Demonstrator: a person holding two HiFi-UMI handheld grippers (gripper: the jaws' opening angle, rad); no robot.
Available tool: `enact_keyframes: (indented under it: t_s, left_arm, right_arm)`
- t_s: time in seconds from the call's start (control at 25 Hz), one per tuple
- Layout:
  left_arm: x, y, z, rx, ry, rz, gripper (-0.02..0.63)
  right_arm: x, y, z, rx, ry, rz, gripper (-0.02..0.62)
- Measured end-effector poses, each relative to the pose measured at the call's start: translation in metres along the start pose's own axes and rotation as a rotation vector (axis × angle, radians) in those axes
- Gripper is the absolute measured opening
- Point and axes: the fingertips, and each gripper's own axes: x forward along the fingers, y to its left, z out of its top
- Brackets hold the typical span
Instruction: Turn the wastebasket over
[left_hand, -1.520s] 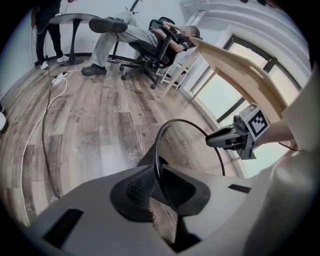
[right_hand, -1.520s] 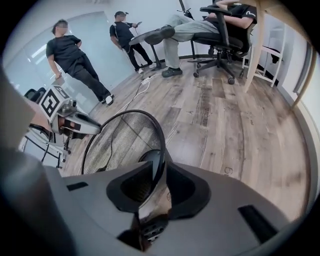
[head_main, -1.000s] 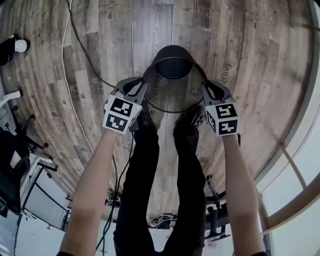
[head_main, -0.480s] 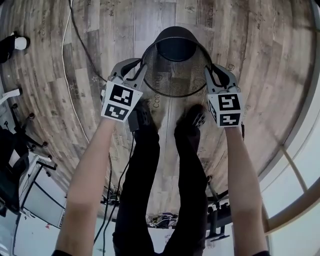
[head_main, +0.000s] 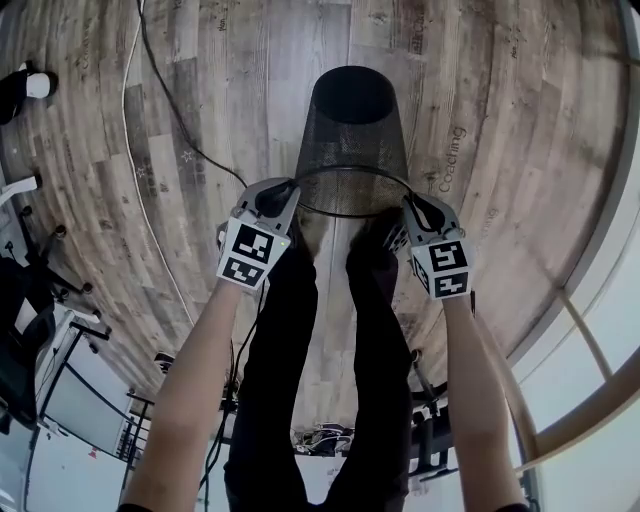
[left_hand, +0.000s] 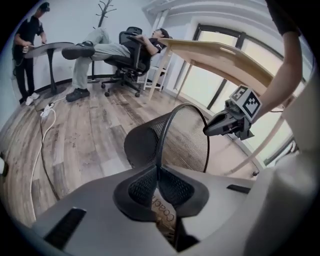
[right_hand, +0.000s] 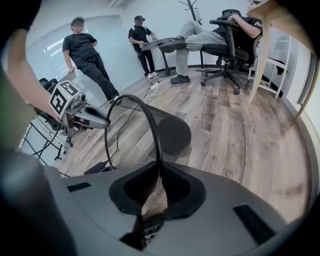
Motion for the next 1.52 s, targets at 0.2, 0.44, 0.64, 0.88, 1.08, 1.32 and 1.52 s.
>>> enact_keyframes:
  t_s: [0.2, 0.44, 0.64, 0.88, 1.08, 1.32, 1.52]
  left_arm:
    - [0.002, -0.022, -0.031, 0.053, 0.07, -0.05, 0.04]
    - [0.019, -0.019, -0.05, 0.132, 0.113, -0.068, 0.041]
    - [0.062, -0.008, -0.076, 0.294, 0.196, -0.107, 0.049]
    - [0.087, -0.013, -0.098, 0.352, 0.215, -0.125, 0.055]
    - [0.086, -0.017, -0.095, 0.376, 0.221, -0.124, 0.056]
    - [0.086, -0.032, -0.084, 0.4, 0.237, -0.151, 0.057]
    - [0.089, -0.043, -0.077, 0.37, 0.235, -0.164, 0.062]
  right_arm:
    - [0.003, 0.008, -0.031, -0.025, 0.057, 0.008, 0.055]
    - [0.029, 0.006, -0.049, -0.058, 0.095, 0.004, 0.058]
    - [0.075, -0.01, -0.061, -0.05, 0.132, -0.042, 0.072]
    - [0.099, -0.022, -0.077, -0.021, 0.127, -0.111, 0.08]
    - [0.088, -0.028, -0.083, -0.003, 0.147, -0.142, 0.095]
    - [0.029, -0.035, -0.064, 0.259, 0.057, -0.149, 0.234]
    - [0.011, -0.014, -0.009, 0.479, -0.032, -0.055, 0.325]
